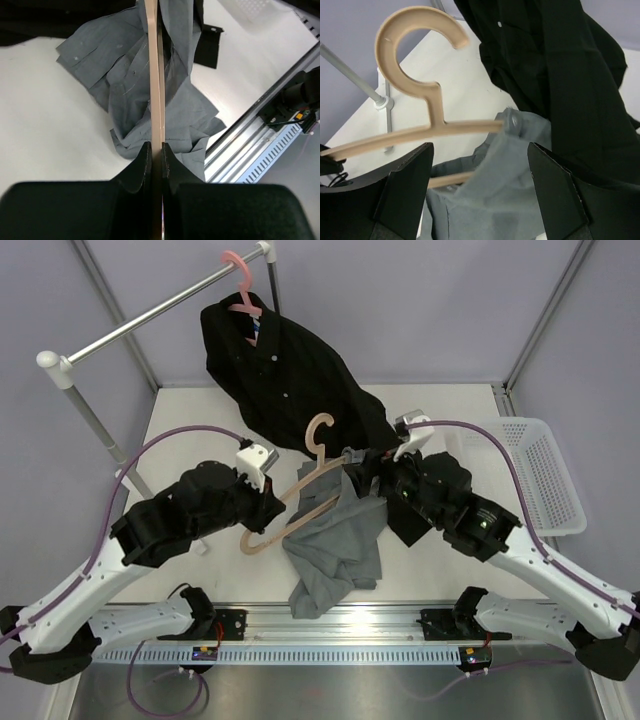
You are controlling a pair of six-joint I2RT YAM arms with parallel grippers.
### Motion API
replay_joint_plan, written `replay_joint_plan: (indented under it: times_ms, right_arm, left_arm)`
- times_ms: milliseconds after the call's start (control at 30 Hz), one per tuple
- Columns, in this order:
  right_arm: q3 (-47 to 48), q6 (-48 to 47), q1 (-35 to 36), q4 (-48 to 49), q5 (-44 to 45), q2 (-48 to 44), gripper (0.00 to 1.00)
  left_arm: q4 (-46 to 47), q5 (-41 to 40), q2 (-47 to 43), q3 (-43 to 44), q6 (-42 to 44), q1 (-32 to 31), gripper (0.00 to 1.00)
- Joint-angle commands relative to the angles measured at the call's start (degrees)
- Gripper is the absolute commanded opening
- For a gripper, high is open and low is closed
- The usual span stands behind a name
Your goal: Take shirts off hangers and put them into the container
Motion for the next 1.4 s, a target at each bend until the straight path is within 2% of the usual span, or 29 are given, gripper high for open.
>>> replay_joint_plan:
  times_ms: [0,167,333,467,667,733,767,800,833,867,967,1000,1267,1367]
  right_arm:
    - [-2.8,5.7,-0.2,-3.0,3.8,-4.3,0.86]
    - [-6.4,7.7,-0.2,-3.0,2.6,-7.5,0.87]
    - [-8.8,9.9,-0.2,-2.7,2.2,-6.0,0.86]
    - [-10.1,14.9,-0.2,3.2,-3.3,1.1,0.85]
    - [-5.9,16.5,-0.2,7.2,-2.7,13.5,0.82]
    - [-4.1,16.7,-0.2,6.9,-1.0,17.0,0.75]
    - [-3.5,16.7,-0.2,6.6,0.8,18.2,0.65]
    - [-2.5,16.9,-0.2,5.9,3.6,20.1,0.51]
    - [-2.1,16.9,-0.2,5.9,3.6,21.0,0.51]
    - [-1.8,17.0,-0.2,5.2,6.4,21.7,0.36]
    - [-1.4,18.2,-1.3,3.1,11.6,23.4,0.13]
    - [-1.6,18.6,-2.6,2.2,12.5,23.4,0.01]
    - [-6.6,20.2,-12.0,-2.3,14.2,16.8,0.0]
    - [-7.6,18.9,-12.4,-4.1,14.0,14.2,0.0]
  left_arm:
    - [0.1,-4.4,-2.3,-2.0,-1.6,0.2,0.0]
    - [-1.5,-6.2,-4.6,-4.0,-3.6,0.2,0.0]
    - [-5.1,-10.0,-7.7,-4.3,-7.3,0.2,0.0]
    - [-4.9,-8.4,-8.1,-4.3,-7.5,0.2,0.0]
    - [-5.0,-7.7,-7.8,-4.3,-7.3,0.2,0.0]
    - [-5.0,-7.9,-8.5,-4.3,-7.3,0.2,0.0]
    - [-5.1,-8.0,-8.9,-4.3,-7.3,0.2,0.0]
    - [-5.0,-8.0,-9.5,-4.3,-7.4,0.2,0.0]
    - [-5.0,-8.0,-9.9,-4.4,-7.4,0.2,0.0]
    - [-5.1,-8.0,-10.4,-4.4,-7.5,0.2,0.0]
    - [-6.0,-8.7,-11.7,-4.7,-7.9,0.2,0.0]
    - [-6.6,-9.8,-11.9,-4.6,-8.0,0.2,0.0]
    - [-13.1,-19.3,-12.2,-4.6,-12.0,0.2,0.0]
    - [-14.9,-22.9,-12.1,-4.7,-13.9,0.2,0.0]
